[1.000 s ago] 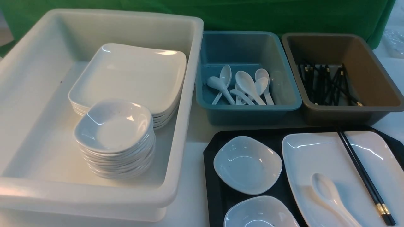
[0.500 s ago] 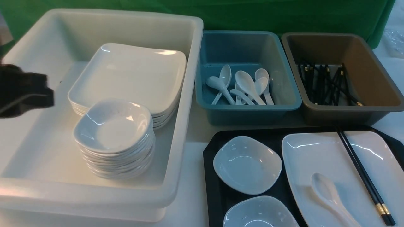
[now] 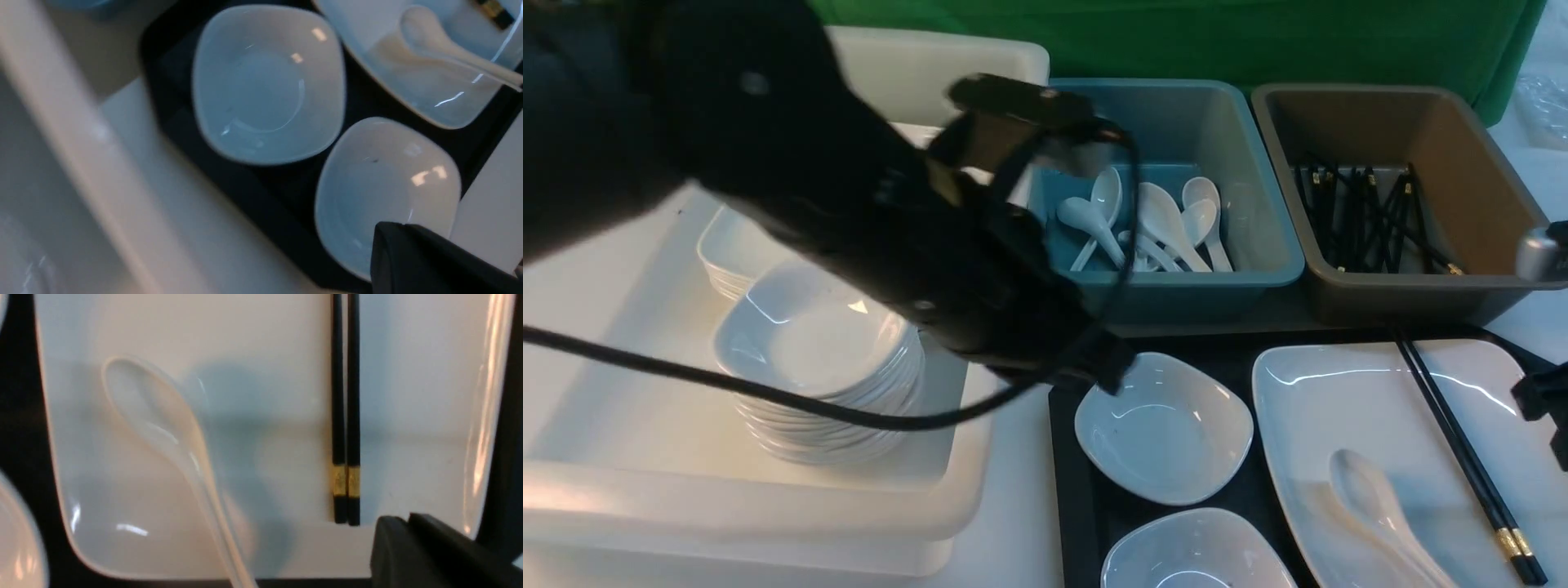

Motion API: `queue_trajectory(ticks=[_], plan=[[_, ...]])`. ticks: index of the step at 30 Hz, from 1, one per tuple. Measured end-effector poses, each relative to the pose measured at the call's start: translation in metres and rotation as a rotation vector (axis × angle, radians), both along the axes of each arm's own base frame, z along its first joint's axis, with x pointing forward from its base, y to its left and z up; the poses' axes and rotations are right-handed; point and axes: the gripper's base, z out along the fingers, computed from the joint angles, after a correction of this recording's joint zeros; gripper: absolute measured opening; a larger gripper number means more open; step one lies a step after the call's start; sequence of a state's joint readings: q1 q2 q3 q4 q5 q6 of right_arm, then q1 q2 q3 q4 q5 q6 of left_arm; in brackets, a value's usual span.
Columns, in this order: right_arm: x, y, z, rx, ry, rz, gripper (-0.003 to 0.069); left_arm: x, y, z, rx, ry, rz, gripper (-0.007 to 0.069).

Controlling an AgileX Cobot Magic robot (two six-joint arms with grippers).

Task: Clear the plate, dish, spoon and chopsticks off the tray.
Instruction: Use the right arm to grab a pair of chopsticks from the plate

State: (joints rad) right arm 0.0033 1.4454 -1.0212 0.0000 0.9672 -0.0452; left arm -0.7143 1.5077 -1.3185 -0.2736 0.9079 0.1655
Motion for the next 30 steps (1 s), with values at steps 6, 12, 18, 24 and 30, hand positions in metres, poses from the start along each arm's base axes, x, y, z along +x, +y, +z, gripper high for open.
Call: queue_trajectory(ticks=[6,12,18,24,30], plan=[[0.029,0.0,-0.043,0.002,0.039,-0.019,0.0387,-0.001,-0.058,-0.013,-0.03,-0.174,-0.248,0.0001],[0.045,0.0,-0.076,0.002,0.074,-0.026,0.0469,-0.002,-0.081,-0.022,-0.088,-0.243,-0.307,0.0002],[0.05,0.0,-0.093,0.002,0.112,-0.027,0.0459,0.001,-0.085,-0.029,-0.087,-0.251,-0.312,0.0002],[0.052,0.0,-0.094,0.002,0.114,-0.027,0.021,0.002,-0.085,-0.028,-0.092,-0.261,-0.309,0.0002],[0.05,0.0,-0.093,0.001,0.129,-0.027,0.0148,0.002,-0.086,-0.028,-0.094,-0.259,-0.309,0.0002]])
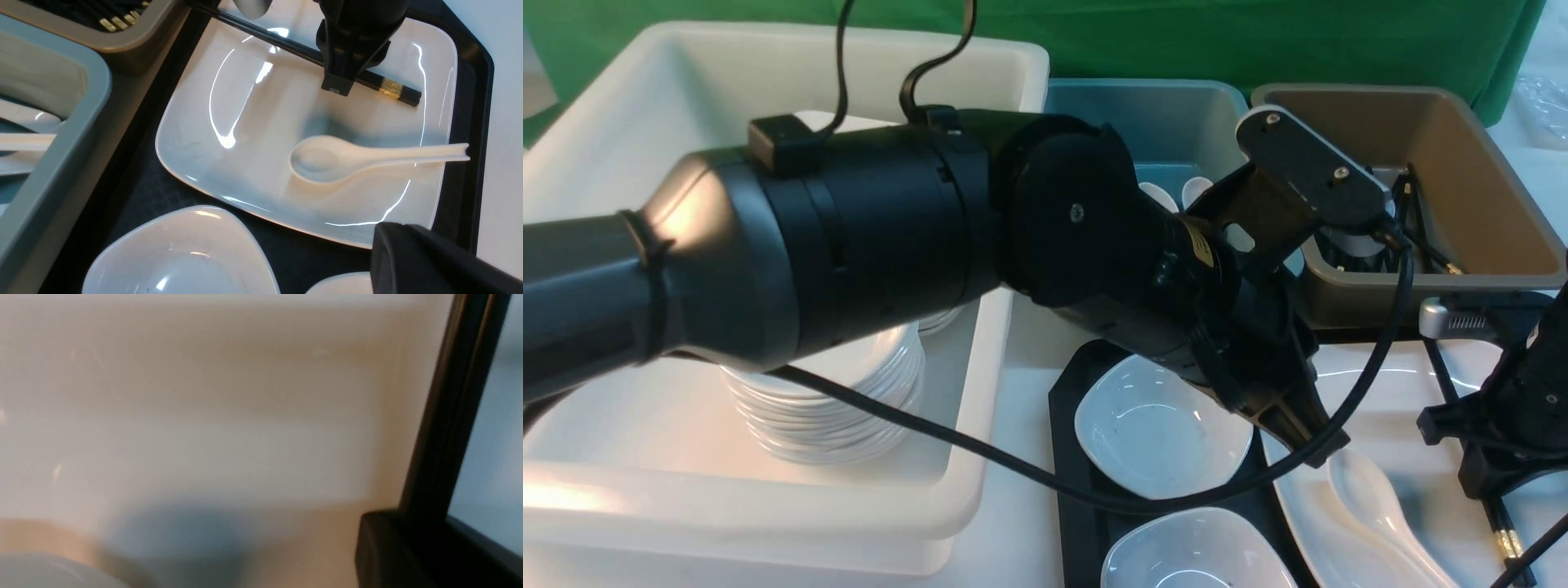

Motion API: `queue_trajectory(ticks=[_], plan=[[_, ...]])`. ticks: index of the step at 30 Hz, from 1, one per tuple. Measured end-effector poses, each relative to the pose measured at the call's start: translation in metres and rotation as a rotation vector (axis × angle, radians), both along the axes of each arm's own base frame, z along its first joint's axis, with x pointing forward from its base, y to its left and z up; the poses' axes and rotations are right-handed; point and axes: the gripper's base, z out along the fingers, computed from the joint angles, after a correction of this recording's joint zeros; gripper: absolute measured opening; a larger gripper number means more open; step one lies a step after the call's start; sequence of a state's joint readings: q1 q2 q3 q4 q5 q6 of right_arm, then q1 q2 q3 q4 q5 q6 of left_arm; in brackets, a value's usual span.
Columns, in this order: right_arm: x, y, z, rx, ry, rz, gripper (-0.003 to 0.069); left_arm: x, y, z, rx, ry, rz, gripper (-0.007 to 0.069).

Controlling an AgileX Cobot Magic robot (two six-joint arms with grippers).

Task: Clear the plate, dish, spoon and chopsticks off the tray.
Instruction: Use the right arm to grab a pair of chopsticks from the plate, then use the right arm to put the chopsticks into the small storage box on the right

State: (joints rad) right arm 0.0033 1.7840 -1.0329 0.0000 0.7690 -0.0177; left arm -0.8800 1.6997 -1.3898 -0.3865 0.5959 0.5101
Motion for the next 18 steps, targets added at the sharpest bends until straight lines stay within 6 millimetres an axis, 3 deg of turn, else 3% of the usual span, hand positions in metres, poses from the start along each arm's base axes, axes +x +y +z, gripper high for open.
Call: queue_trajectory(ticks=[4,11,16,18], plan=[[-0.008,0.001,0.008,0.006,0.043,-0.005,0.0148,0.0,0.0,0.0,-0.001,0.0,0.0,0.0002],[-0.032,0.004,0.052,0.045,0.026,0.003,0.0148,0.004,-0.002,0.004,-0.062,-0.007,0.05,0.0002],[-0.048,0.006,0.096,0.067,-0.124,0.002,0.0148,0.012,-0.006,0.013,-0.155,-0.093,0.101,0.0002],[-0.043,0.006,0.121,0.069,-0.259,0.003,0.0148,0.017,-0.007,0.021,-0.224,-0.158,0.139,0.0002]])
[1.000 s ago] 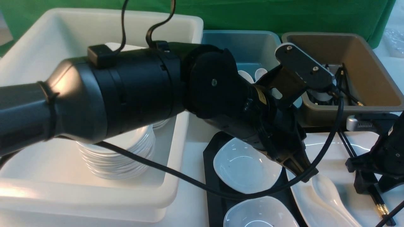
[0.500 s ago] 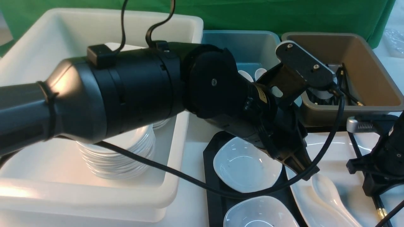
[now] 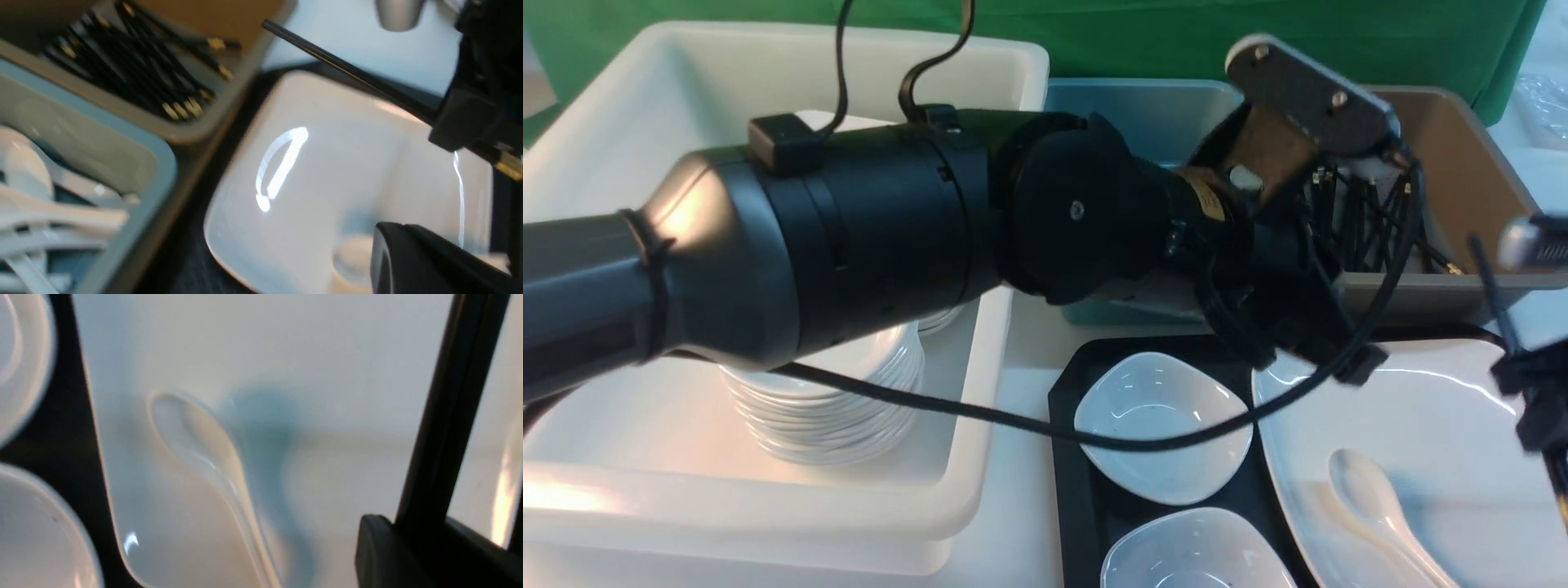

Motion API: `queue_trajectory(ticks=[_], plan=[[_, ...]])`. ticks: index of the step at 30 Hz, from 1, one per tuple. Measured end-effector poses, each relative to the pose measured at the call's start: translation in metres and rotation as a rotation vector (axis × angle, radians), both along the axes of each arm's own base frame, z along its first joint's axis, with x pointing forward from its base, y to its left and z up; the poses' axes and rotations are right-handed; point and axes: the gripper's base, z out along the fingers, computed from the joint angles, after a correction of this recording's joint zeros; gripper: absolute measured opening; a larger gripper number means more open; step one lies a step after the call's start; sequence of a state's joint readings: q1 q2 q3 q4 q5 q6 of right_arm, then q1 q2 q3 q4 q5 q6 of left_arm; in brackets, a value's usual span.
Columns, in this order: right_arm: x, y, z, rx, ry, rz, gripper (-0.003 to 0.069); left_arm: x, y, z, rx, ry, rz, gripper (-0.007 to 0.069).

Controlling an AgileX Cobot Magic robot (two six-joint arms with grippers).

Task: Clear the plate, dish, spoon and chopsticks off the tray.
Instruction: Use the right arm to put the chopsticks into the small storage box on the right

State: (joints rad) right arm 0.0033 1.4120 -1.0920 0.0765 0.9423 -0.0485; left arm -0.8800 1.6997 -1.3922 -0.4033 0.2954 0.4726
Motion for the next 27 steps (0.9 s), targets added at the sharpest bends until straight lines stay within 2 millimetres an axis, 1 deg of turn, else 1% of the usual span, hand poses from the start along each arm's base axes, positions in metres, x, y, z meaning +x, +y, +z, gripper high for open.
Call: queue_trajectory(ticks=[2,4,5,6,7,8,10,11,12,13,14,15,17,18,19,20,21,22,24,25,26,27], plan=[[0.01,0.0,0.018,0.0,-0.11,-0.004,0.0148,0.004,-0.001,0.006,-0.051,-0.05,0.03,0.0002],[0.024,0.0,0.041,0.001,-0.257,-0.01,0.0148,0.009,-0.001,0.013,-0.113,-0.111,0.066,0.0002],[0.027,0.0,0.043,0.001,-0.27,-0.011,0.0148,0.009,-0.001,0.014,-0.12,-0.118,0.07,0.0002],[0.042,-0.001,0.058,0.001,-0.39,-0.017,0.0148,0.012,-0.001,0.02,-0.171,-0.167,0.1,0.0002],[0.05,-0.001,0.064,0.002,-0.44,-0.02,0.0148,0.014,0.0,0.023,-0.195,-0.19,0.114,0.0002],[0.059,-0.001,0.07,0.002,-0.496,-0.025,0.0148,0.015,0.0,0.025,-0.215,-0.21,0.126,0.0002],[0.088,-0.001,0.076,0.004,-0.599,-0.036,0.0148,0.017,0.0,0.029,-0.244,-0.242,0.143,0.0002],[0.095,-0.001,0.075,0.004,-0.608,-0.037,0.0148,0.017,0.0,0.03,-0.245,-0.247,0.143,0.0002],[0.097,-0.001,0.075,0.004,-0.611,-0.038,0.0148,0.017,0.0,0.03,-0.245,-0.247,0.143,0.0002],[0.109,-0.001,0.073,0.004,-0.632,-0.04,0.0148,0.017,0.0,0.03,-0.243,-0.254,0.141,0.0002],[0.129,-0.002,0.058,0.003,-0.622,-0.043,0.0148,0.017,0.0,0.03,-0.234,-0.267,0.135,0.0002],[0.132,-0.002,0.057,0.003,-0.621,-0.043,0.0148,0.017,0.0,0.03,-0.233,-0.268,0.134,0.0002],[0.161,-0.002,0.026,0.001,-0.588,-0.046,0.0148,0.017,0.001,0.03,-0.224,-0.28,0.13,0.0002],[0.169,-0.002,0.016,0.001,-0.577,-0.047,0.0148,0.017,0.001,0.03,-0.223,-0.282,0.129,0.0002],[0.173,-0.002,0.012,0.0,-0.577,-0.047,0.0148,0.018,0.001,0.03,-0.222,-0.282,0.131,0.0002],[0.184,-0.002,-0.008,-0.001,-0.554,-0.049,0.0148,0.02,0.003,0.03,-0.22,-0.285,0.136,0.0002],[0.184,-0.002,-0.007,-0.001,-0.559,-0.049,0.0148,0.02,0.003,0.03,-0.219,-0.285,0.137,0.0002],[0.193,-0.002,-0.026,0.0,-0.546,-0.056,0.0148,0.023,0.006,0.03,-0.217,-0.285,0.146,0.0002],[0.202,-0.002,-0.044,0.009,-0.537,-0.077,0.0148,0.029,0.011,0.029,-0.214,-0.277,0.164,0.0002],[0.205,-0.002,-0.05,0.011,-0.536,-0.082,0.0148,0.032,0.014,0.029,-0.212,-0.27,0.174,0.0002],[0.205,-0.002,-0.05,0.012,-0.538,-0.084,0.0148,0.032,0.014,0.029,-0.212,-0.269,0.177,0.0002],[0.209,-0.002,-0.057,0.016,-0.54,-0.092,0.0148,0.038,0.019,0.028,-0.21,-0.255,0.195,0.0002]])
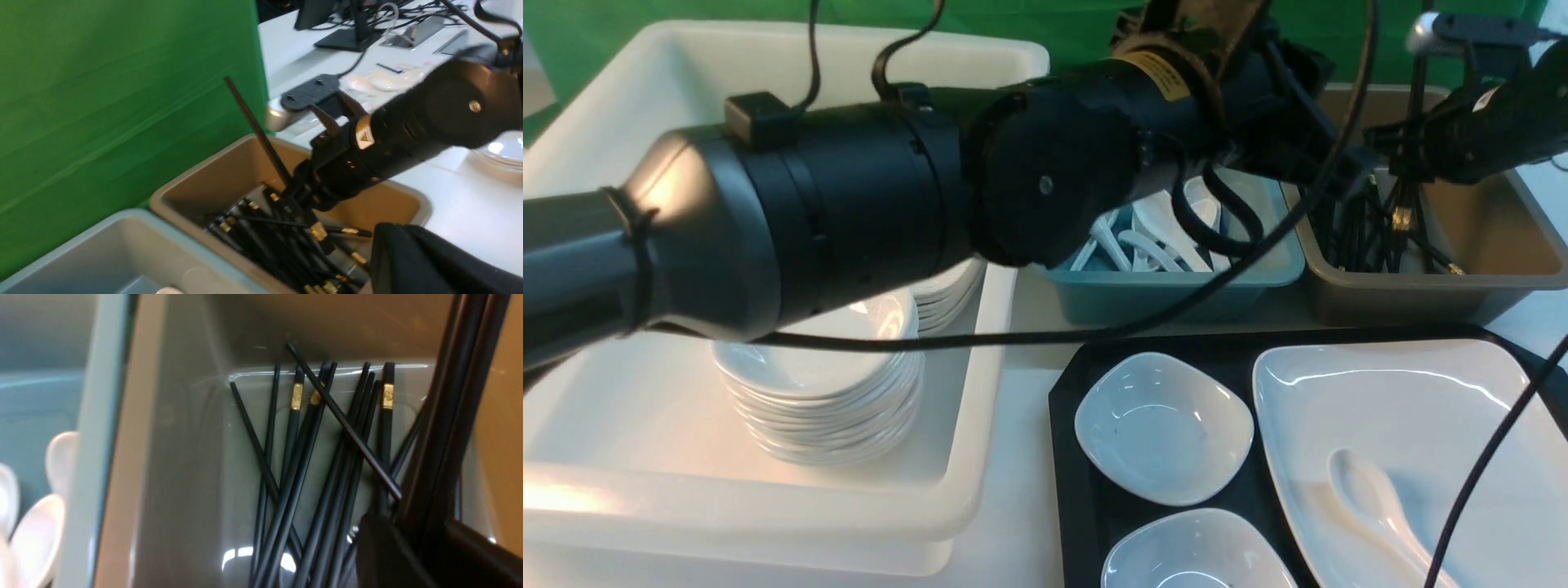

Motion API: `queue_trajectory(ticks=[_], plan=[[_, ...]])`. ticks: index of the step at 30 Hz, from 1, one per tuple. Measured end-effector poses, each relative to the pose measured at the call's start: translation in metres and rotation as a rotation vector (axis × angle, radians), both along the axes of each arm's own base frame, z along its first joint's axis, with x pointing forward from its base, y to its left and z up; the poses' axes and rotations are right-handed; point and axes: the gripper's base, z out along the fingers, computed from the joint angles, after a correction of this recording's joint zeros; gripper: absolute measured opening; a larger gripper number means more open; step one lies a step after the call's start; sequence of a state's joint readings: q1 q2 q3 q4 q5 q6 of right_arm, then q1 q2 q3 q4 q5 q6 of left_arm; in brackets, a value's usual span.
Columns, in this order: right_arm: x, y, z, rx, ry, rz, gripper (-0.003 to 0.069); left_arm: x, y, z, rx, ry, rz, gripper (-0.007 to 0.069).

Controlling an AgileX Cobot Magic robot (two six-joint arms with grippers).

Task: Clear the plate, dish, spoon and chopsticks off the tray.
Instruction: Use the right arm to put the chopsticks into the small storage box on the right, then use the right arm to grab a soup spoon from the plate

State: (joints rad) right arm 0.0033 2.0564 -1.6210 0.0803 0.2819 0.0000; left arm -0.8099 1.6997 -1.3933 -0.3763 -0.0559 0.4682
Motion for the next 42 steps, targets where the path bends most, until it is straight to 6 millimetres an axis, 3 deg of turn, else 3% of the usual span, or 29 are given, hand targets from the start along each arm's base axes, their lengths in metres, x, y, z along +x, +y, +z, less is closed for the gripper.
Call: queue_trajectory(ticks=[4,6,8,11,13,16,19,22,26,28,30,31,32,33,36,42], plan=[[0.001,0.0,-0.003,0.006,0.004,-0.006,0.0208,0.012,0.013,-0.004,-0.009,0.069,0.04,0.0002],[-0.002,0.0,0.001,0.007,0.027,-0.003,0.031,0.019,0.022,-0.008,-0.007,0.139,0.061,0.0002],[-0.006,0.0,0.006,0.007,0.046,0.0,0.0364,0.023,0.028,-0.011,0.0,0.18,0.074,0.0002],[-0.019,0.001,0.028,0.009,0.075,0.006,0.0441,0.026,0.036,-0.018,0.034,0.254,0.081,0.0002],[-0.035,0.002,0.048,0.011,0.122,0.014,0.045,0.025,0.038,-0.023,0.061,0.307,0.072,0.0002],[-0.067,0.003,0.075,0.001,0.255,0.049,0.0396,0.02,0.038,-0.029,0.096,0.39,0.054,0.0002],[-0.105,0.008,0.096,-0.029,0.428,0.124,0.0248,0.012,0.038,-0.036,0.165,0.507,0.018,0.0002],[-0.135,0.015,0.101,-0.04,0.545,0.171,0.0133,0.003,0.04,-0.041,0.245,0.618,-0.023,0.0002],[-0.173,0.029,0.083,-0.059,0.63,0.234,0.0111,-0.01,0.044,-0.05,0.351,0.758,-0.076,0.0002],[-0.197,0.041,0.061,-0.075,0.7,0.283,0.017,-0.017,0.046,-0.054,0.406,0.827,-0.103,0.0002],[-0.209,0.047,0.048,-0.084,0.731,0.306,0.022,-0.019,0.047,-0.055,0.42,0.844,-0.111,0.0002],[-0.219,0.052,0.031,-0.094,0.749,0.328,0.0286,-0.021,0.048,-0.056,0.448,0.852,-0.131,0.0002],[-0.222,0.053,0.026,-0.097,0.755,0.333,0.0306,-0.022,0.048,-0.056,0.455,0.851,-0.138,0.0002],[-0.232,0.057,0.005,-0.107,0.78,0.35,0.0389,-0.023,0.049,-0.057,0.482,0.848,-0.162,0.0002],[-0.244,0.058,-0.027,-0.117,0.778,0.356,0.0477,-0.026,0.049,-0.057,0.506,0.845,-0.186,0.0002],[-0.248,0.057,-0.054,-0.123,0.777,0.35,0.0486,-0.036,0.038,-0.057,0.544,0.798,-0.252,0.0002]])
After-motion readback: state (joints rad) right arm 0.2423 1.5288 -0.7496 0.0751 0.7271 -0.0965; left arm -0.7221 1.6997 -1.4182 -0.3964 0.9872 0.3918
